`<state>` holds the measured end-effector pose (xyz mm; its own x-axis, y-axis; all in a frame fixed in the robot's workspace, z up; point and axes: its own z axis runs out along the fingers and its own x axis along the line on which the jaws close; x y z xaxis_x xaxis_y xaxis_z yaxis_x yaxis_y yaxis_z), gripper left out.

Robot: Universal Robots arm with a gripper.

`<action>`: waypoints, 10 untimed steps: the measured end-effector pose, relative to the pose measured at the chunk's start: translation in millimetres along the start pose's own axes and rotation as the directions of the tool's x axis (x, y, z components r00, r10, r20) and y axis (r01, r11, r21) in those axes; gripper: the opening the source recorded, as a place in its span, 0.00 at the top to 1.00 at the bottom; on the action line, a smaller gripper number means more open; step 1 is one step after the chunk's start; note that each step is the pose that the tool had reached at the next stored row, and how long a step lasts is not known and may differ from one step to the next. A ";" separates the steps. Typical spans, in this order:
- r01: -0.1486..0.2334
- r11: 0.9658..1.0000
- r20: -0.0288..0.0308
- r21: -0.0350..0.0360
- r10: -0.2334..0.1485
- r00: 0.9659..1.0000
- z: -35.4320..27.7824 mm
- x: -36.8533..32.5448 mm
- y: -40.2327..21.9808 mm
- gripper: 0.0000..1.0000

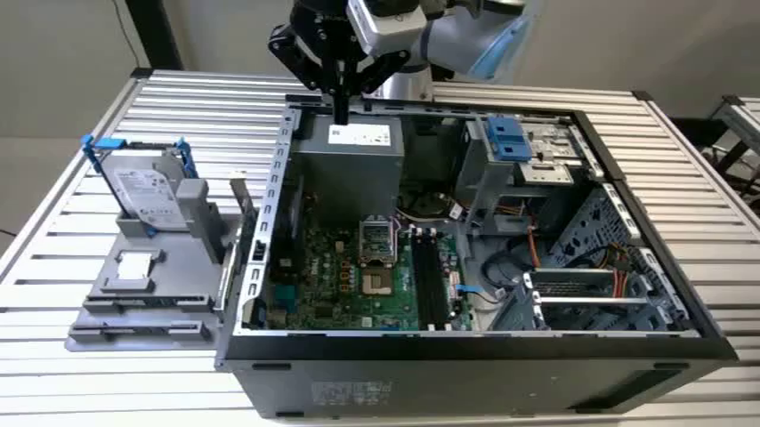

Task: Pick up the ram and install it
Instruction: 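Reach for the ram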

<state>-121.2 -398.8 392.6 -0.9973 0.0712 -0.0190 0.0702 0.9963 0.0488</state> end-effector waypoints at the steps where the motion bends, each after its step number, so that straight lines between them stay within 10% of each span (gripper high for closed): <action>1: 0.000 1.000 0.000 0.000 0.000 1.000 0.0 0.0 0.0 1.00; 10: 0.000 1.000 0.000 0.000 0.000 1.000 0.0 0.0 0.0 1.00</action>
<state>-121.2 -398.8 392.6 -0.9973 0.0712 -0.0190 0.0702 0.9963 0.0488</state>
